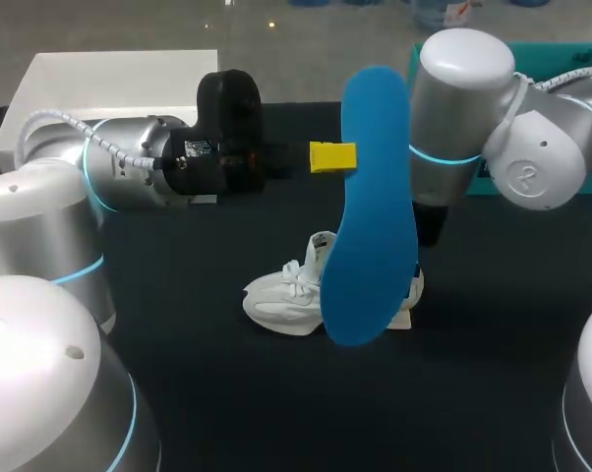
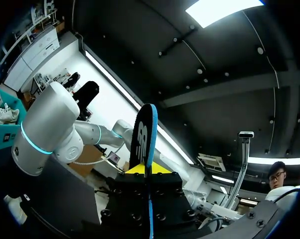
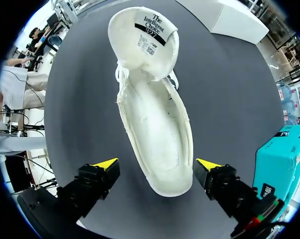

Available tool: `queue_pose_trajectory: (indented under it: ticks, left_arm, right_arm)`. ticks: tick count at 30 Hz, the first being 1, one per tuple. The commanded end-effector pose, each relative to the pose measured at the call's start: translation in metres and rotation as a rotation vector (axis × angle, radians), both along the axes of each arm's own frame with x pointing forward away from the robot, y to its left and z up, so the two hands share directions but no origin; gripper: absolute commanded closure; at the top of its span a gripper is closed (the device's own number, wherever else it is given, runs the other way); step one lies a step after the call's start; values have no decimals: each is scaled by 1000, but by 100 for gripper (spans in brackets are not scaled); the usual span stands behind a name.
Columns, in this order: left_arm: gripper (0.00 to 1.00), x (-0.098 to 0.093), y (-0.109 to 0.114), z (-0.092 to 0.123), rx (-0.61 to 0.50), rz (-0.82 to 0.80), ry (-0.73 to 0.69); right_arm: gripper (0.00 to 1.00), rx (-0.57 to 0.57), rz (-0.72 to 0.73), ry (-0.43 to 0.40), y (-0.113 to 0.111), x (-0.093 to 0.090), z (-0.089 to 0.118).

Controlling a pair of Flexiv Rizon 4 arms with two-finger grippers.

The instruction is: Take the shoe out of the shoebox, open the shoe tongue, remove and reinsert the insole, then place the shoe into the shoebox

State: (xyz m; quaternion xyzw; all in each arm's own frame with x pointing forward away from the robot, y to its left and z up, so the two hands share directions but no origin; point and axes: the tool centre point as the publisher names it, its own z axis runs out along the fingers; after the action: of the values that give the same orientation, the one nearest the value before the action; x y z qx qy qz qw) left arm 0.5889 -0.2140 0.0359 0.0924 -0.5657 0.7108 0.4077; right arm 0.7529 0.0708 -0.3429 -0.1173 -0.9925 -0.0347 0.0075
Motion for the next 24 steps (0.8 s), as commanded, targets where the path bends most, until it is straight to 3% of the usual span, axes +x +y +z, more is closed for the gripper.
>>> queue_pose_trajectory:
  ticks: [1,10,18,24]
  left_arm:
    - [100,0,-1,-1,-2,-1,0]
    - [100,0,-1,-1,-2,-1,0]
    - [100,0,-1,-1,-2,-1,0]
    - [100,0,-1,-1,-2,-1,0]
  right_arm:
    - [0,-1,0,-3,0,-1,-1]
    - [0,-1,0,-3,0,-1,-1]
    - [0,-47,64,-7,16,34,5]
    - [0,-53,91,-12,27,55,-2]
